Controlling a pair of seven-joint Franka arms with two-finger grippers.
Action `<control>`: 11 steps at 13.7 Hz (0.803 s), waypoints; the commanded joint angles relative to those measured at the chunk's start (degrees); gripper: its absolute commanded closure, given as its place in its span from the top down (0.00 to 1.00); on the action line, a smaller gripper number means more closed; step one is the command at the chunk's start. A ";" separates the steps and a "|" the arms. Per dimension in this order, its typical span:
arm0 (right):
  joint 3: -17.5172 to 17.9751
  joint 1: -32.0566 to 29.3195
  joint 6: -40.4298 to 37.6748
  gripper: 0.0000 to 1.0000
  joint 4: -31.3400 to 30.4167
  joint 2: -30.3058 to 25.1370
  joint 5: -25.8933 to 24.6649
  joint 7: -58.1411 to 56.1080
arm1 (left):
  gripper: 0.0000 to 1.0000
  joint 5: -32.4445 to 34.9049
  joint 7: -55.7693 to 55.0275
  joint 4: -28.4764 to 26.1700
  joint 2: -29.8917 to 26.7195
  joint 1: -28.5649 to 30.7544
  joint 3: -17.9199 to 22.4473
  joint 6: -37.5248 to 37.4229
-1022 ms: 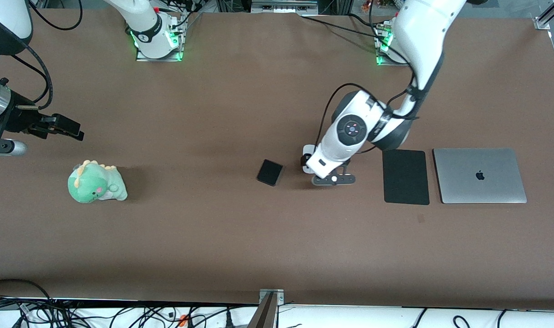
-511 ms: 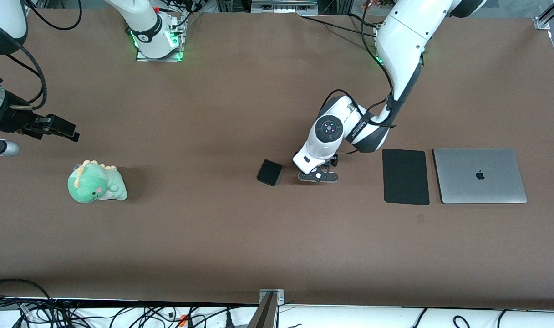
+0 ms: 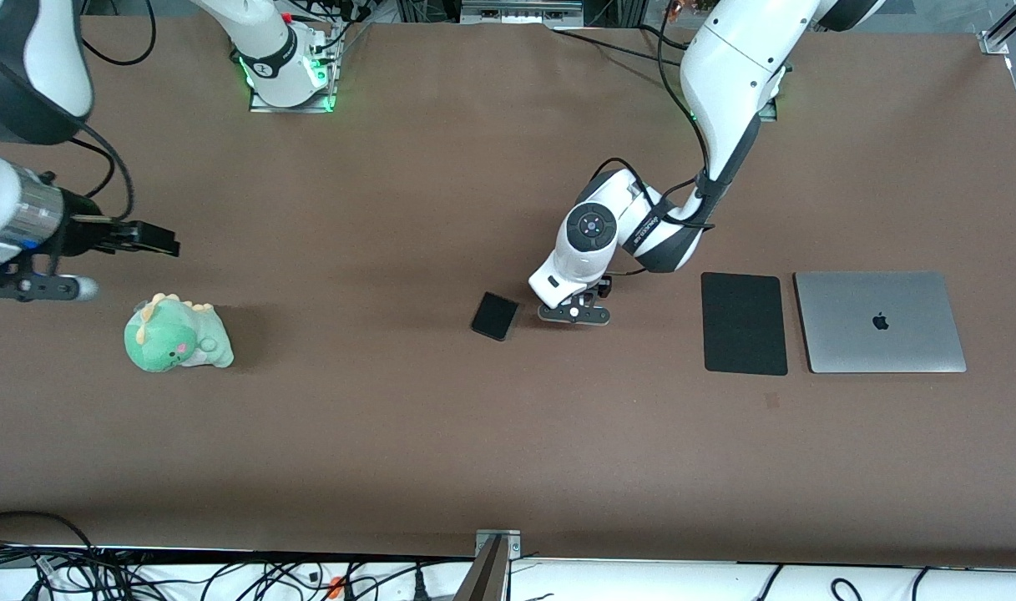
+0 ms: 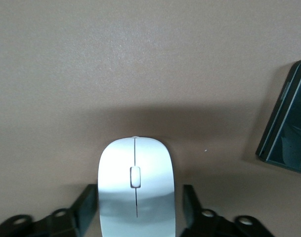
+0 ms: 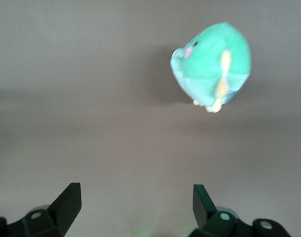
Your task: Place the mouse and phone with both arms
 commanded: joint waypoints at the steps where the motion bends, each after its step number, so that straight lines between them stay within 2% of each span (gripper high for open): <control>1: -0.16 3.55 -1.49 1.00 0.64 2.35 -0.70 -0.28 | 0.27 1.29 -0.54 -0.85 -1.01 0.12 0.36 0.65; 4: -0.07 5.86 0.61 1.00 1.70 3.40 0.43 3.93 | 0.26 1.29 -0.10 -0.33 -3.81 2.22 0.36 -3.37; 5: -0.07 5.86 1.84 1.00 1.87 3.41 2.35 6.04 | 0.26 1.29 -0.10 0.37 -5.39 2.75 0.36 -6.70; 7: -0.07 5.86 3.95 1.00 3.45 5.15 9.89 11.31 | 0.24 1.29 0.60 1.78 -8.64 4.24 0.53 -12.06; 8: 0.28 6.55 5.09 1.00 4.59 6.90 12.10 13.42 | 0.25 1.29 1.73 2.66 -9.96 6.43 0.53 -15.49; 11: 0.81 13.31 11.75 1.00 6.09 13.40 12.04 26.13 | 0.28 0.67 14.18 4.16 -11.29 16.96 0.53 -24.03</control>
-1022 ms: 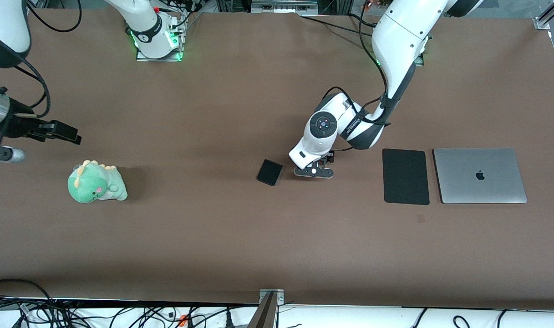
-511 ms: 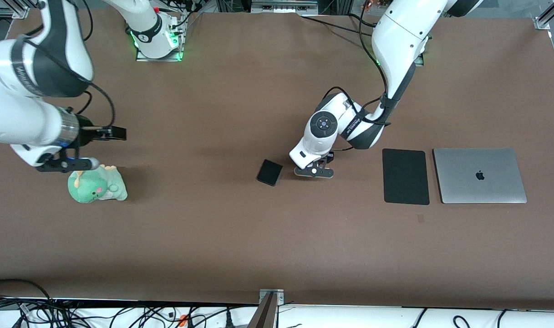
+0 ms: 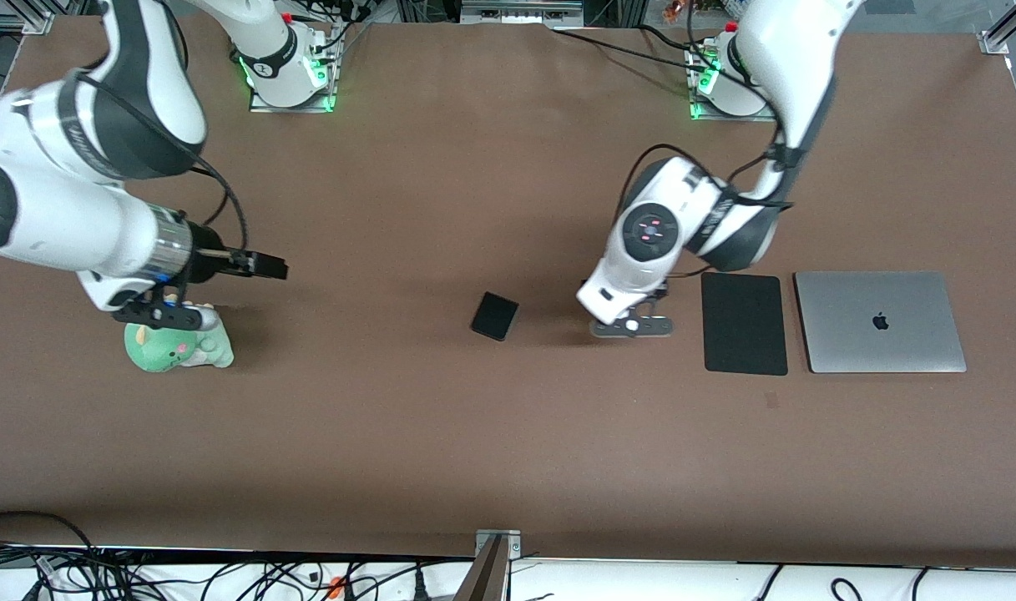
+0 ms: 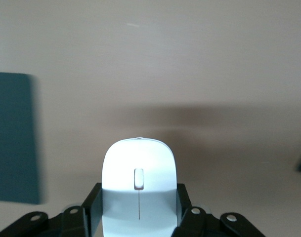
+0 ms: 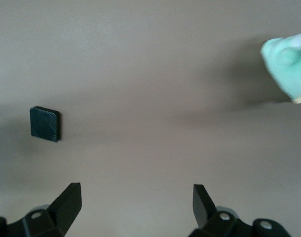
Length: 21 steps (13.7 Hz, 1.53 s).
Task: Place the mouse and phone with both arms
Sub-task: 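Carry the mouse to the black pad while the right gripper grasps the phone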
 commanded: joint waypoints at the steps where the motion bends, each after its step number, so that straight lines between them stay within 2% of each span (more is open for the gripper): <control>1: -0.13 6.04 6.79 1.00 3.20 7.84 0.77 11.59 | 0.28 0.47 11.94 -0.44 -0.81 11.17 -0.81 -3.63; 3: -0.21 10.26 10.50 1.00 3.20 11.01 0.59 18.36 | 0.31 0.39 22.13 -1.15 -0.12 17.95 -0.90 -3.19; 5: -0.21 13.17 15.15 1.00 3.20 13.12 0.59 22.42 | 0.32 0.39 24.55 -4.82 0.24 20.44 -0.81 0.56; 8: -0.21 17.91 20.34 1.00 3.20 15.93 0.16 26.38 | 0.32 1.09 26.22 -15.53 0.24 23.08 -0.81 17.49; 10: -0.13 20.99 23.68 1.00 3.20 17.95 -2.30 26.48 | 0.37 1.09 26.22 -17.84 0.68 23.52 -0.81 22.37; 11: -0.13 22.57 25.09 1.00 3.20 19.18 -2.31 26.56 | 0.58 1.09 26.22 -17.94 0.85 23.61 -0.81 22.47; 12: -0.13 23.28 26.84 1.00 3.20 20.24 -2.13 26.65 | 1.00 1.09 25.96 -17.85 0.94 23.61 -0.81 22.39; 15: -0.13 25.22 31.42 1.00 3.20 23.75 -2.39 28.40 | 1.00 1.09 25.87 -16.89 -1.50 23.69 -0.90 21.60; 17: -0.13 26.36 35.19 1.00 3.20 26.48 -2.40 28.59 | 1.00 1.09 25.87 -13.13 -5.28 23.52 -0.99 14.96; 19: -0.13 26.36 37.58 1.00 3.47 27.98 -2.40 29.55 | 1.00 1.00 25.87 -4.63 -6.53 22.82 -1.51 1.88; 21: -0.21 27.50 38.11 1.00 5.04 30.08 -2.40 30.60 | 1.00 0.39 27.18 6.18 -6.88 22.90 -2.65 -12.34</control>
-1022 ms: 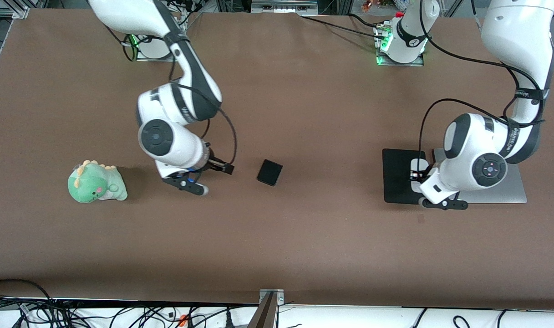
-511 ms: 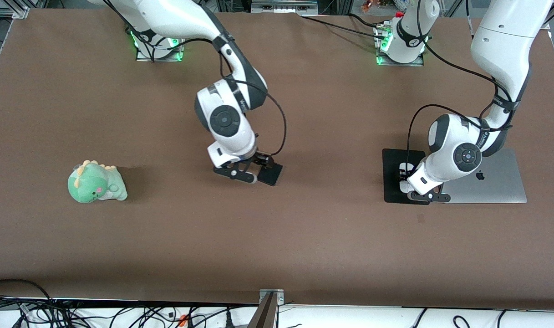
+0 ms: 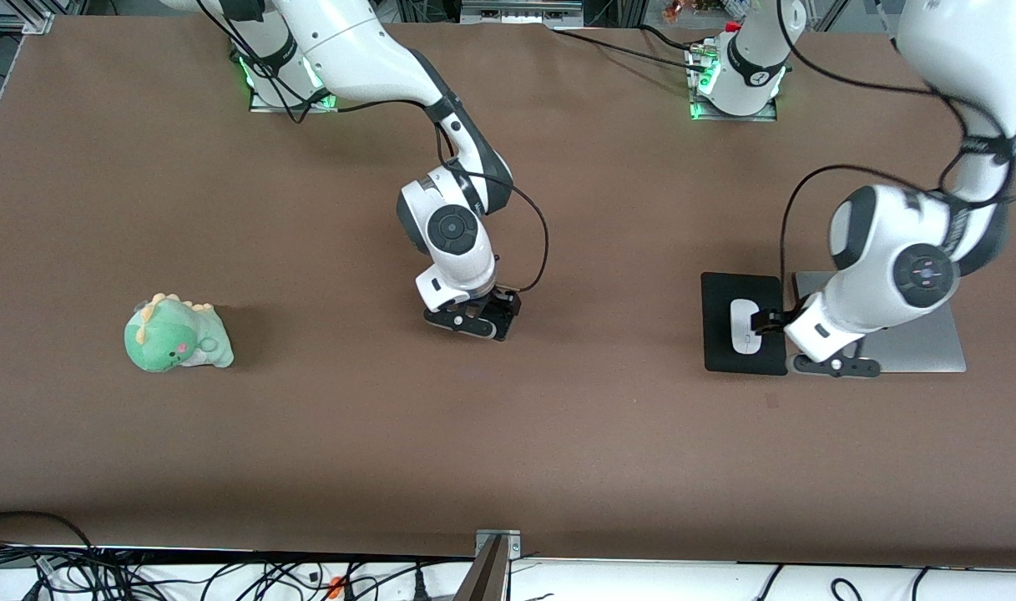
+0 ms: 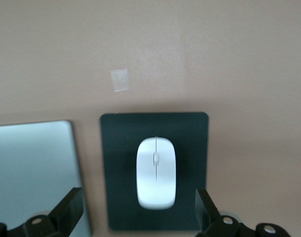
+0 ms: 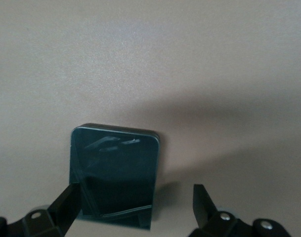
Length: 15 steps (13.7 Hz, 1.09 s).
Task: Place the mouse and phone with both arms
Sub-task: 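Release the mouse on the pad while the right gripper lifts the phone, then carry the black phone with the right gripper toward the green plush toy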
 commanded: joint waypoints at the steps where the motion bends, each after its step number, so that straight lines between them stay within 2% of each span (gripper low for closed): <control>1: -0.66 1.61 0.33 1.00 3.91 3.06 -1.26 3.62 | 1.00 0.30 2.52 16.11 -0.27 -0.14 -1.16 -19.41; 3: -0.66 1.88 0.33 1.00 5.24 3.94 -1.26 4.16 | 1.00 0.30 2.88 25.46 -0.27 0.03 -2.39 -29.82; 4: -0.66 1.88 0.34 1.00 5.33 4.20 -1.26 4.68 | 1.00 0.30 3.06 28.19 -0.35 0.03 -2.65 -32.55; 5: -0.66 1.88 0.68 1.00 5.33 4.47 -1.26 4.95 | 1.00 -0.83 3.67 28.57 -2.09 -0.14 -1.70 -33.54; 6: -0.66 1.88 1.21 1.00 5.33 4.47 -1.26 5.04 | 1.00 -1.98 4.46 26.31 -5.68 -0.84 -0.47 -32.33; 8: -0.66 1.97 1.74 1.00 5.33 5.17 -1.26 5.12 | 1.00 -6.88 5.16 16.93 -13.85 -7.14 11.18 -29.87; 9: -0.66 2.32 2.52 1.00 5.33 5.78 -1.26 5.12 | 1.00 -7.35 5.25 11.92 -17.46 -8.39 12.97 -26.12; 11: -0.75 2.41 2.71 0.96 5.33 6.49 -1.35 5.04 | 1.00 -7.00 4.38 0.67 -25.02 -8.40 12.99 -14.10; 12: -0.93 2.41 2.71 0.88 5.33 6.49 -1.35 4.69 | 1.00 -7.26 4.55 0.27 -24.79 -8.32 12.90 -14.04; 13: -1.10 2.41 2.71 0.77 5.33 6.23 -1.35 4.25 | 1.00 -6.83 4.20 1.23 -24.44 -8.40 12.82 -16.73; 15: -1.45 2.06 2.10 0.57 5.42 5.53 -1.96 3.11 | 1.00 -6.82 4.20 2.20 -24.18 -8.58 12.29 -17.38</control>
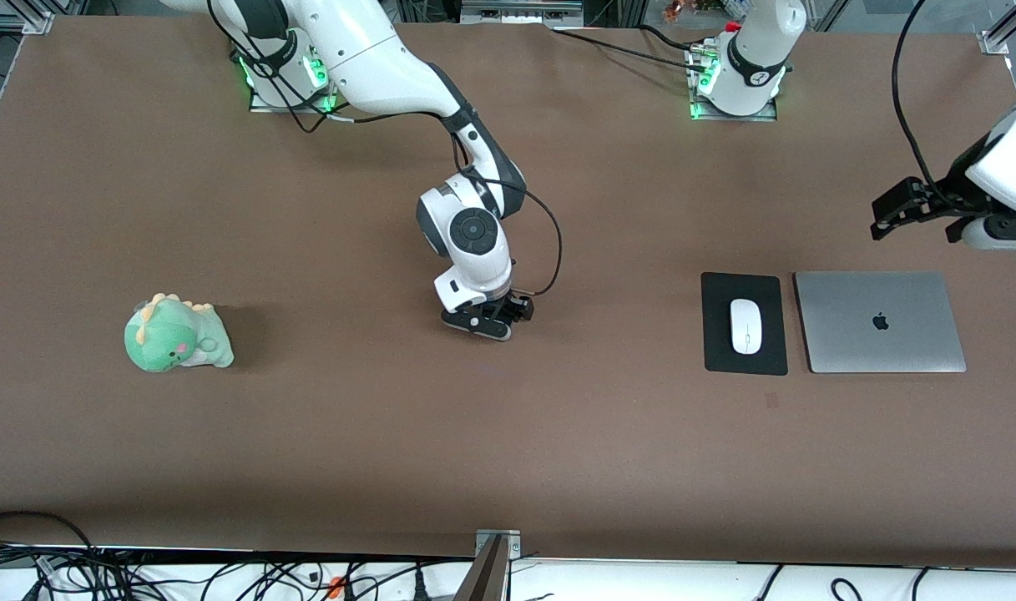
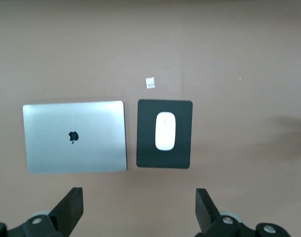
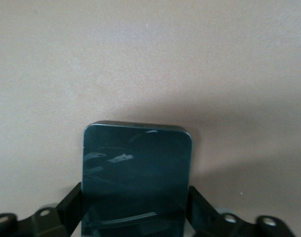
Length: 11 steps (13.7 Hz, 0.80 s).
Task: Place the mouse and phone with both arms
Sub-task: 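Carry the black phone with the right gripper toward the green plush toy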
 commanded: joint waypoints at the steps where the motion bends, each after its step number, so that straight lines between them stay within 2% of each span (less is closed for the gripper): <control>1: -1.26 -0.03 -0.15 0.53 1.21 0.88 -1.82 -1.25 | 1.00 -0.70 0.32 -0.56 -0.78 -0.71 0.02 0.07; 4: -2.58 -1.17 -5.14 0.50 1.20 -1.40 -1.74 -7.65 | 1.00 -0.70 0.06 -0.38 -0.69 -0.71 0.02 -0.38; 11: -2.93 -14.69 -20.17 0.50 0.15 -9.84 -1.21 -34.71 | 1.00 -0.70 -0.38 -0.20 -0.69 -0.80 -1.12 -0.81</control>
